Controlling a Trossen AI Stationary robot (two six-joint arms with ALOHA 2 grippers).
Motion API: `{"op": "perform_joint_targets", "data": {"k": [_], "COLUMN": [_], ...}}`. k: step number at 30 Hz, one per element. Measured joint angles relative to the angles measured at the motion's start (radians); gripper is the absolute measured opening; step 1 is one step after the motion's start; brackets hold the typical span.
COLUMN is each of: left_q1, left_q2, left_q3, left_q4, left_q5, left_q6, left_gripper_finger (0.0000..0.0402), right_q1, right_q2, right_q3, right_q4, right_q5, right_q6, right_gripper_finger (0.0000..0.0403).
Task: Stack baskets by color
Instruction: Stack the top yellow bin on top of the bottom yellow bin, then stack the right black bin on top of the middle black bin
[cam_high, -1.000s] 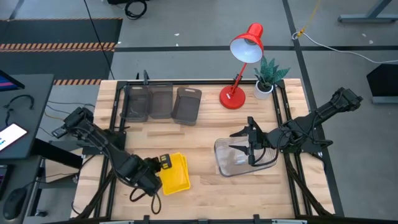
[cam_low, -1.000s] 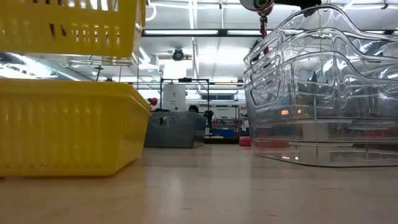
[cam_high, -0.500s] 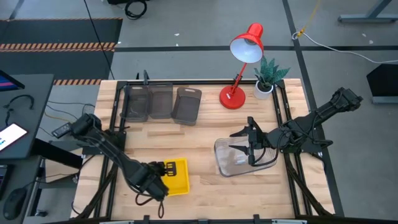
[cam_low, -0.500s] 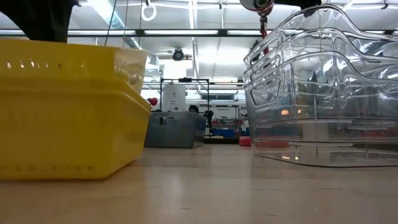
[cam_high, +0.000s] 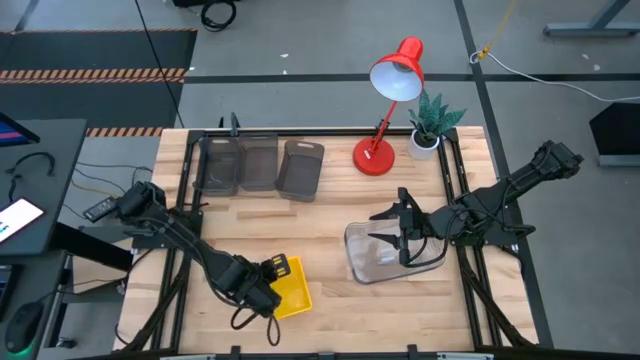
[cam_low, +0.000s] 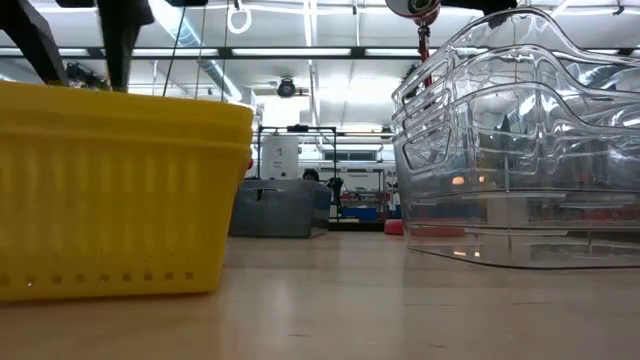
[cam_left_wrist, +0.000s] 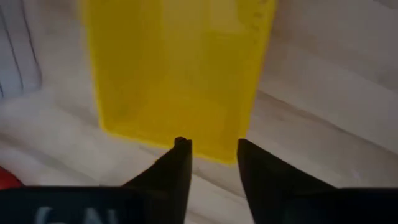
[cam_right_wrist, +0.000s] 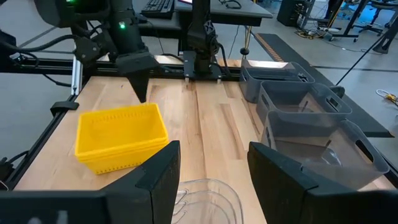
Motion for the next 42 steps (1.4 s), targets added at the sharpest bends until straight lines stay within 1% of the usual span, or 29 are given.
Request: {"op": "perform_joint_targets", "data": {"k": [4,6,9,11,14,18,22,25,29,30,31,33,36,38,42], "left_q1": [0.017,0.031,0.077,0.115,0.158,0.207,0.278,0.331,0.393,0.407,0.422,0.459,0.538,0.604,0.736], "left_q2": [-0.002,-0.002,-0.004,-0.022,-0.058,-0.123,-0.199,-0.246,-0.277,-0.277,-0.276,-0.28,-0.284,-0.291,-0.288], "left_q3": [0.0,0.0,0.0,-0.006,-0.029,-0.09,-0.191,-0.256,-0.312,-0.316,-0.318,-0.32,-0.32,-0.319,-0.319], "left_q4": [-0.013,-0.061,-0.129,-0.135,-0.118,-0.102,-0.07,-0.078,-0.11,-0.122,-0.135,-0.142,-0.068,-0.038,0.001], "left_q5": [0.014,0.027,0.066,0.107,0.144,0.153,0.139,0.084,-0.068,-0.099,-0.127,-0.157,-0.149,-0.117,-0.002], "left_q6": [-0.06,-0.102,-0.202,-0.263,-0.287,-0.324,-0.468,-0.625,-0.782,-0.797,-0.799,-0.75,-0.636,-0.567,-0.46], "left_gripper_finger": [0.0184,0.0203,0.0216,0.0217,0.0206,0.0182,0.0157,0.014,0.0122,0.0119,0.0115,0.0105,0.0087,0.0074,0.005], "right_q1": [0.0,0.0,0.0,0.0,0.0,0.011,0.02,0.019,0.02,0.02,0.02,0.018,0.005,-0.006,-0.025], "right_q2": [0.0,0.0,0.0,0.0,0.0,0.0,0.0,0.0,0.0,0.0,0.0,0.0,0.0,-0.001,-0.013], "right_q3": [0.0,0.0,0.0,0.0,0.0,0.0,0.0,0.0,0.0,0.0,0.0,0.0,0.0,0.0,0.0], "right_q4": [0.0,0.0,0.0,0.0,0.0,0.0,0.0,0.0,0.001,0.0,0.0,0.0,0.011,0.014,0.018], "right_q5": [0.0,0.0,0.0,0.0,0.0,0.0,0.0,0.002,0.005,0.012,0.015,0.02,0.036,0.039,0.04], "right_q6": [0.0,0.0,0.0,0.0,0.0,0.003,0.002,0.0,-0.011,-0.022,-0.037,-0.065,-0.11,-0.131,-0.164], "right_gripper_finger": [0.0193,0.0193,0.0193,0.0193,0.0193,0.0193,0.0193,0.0193,0.0193,0.0193,0.0193,0.0193,0.0193,0.0193,0.0193]}}
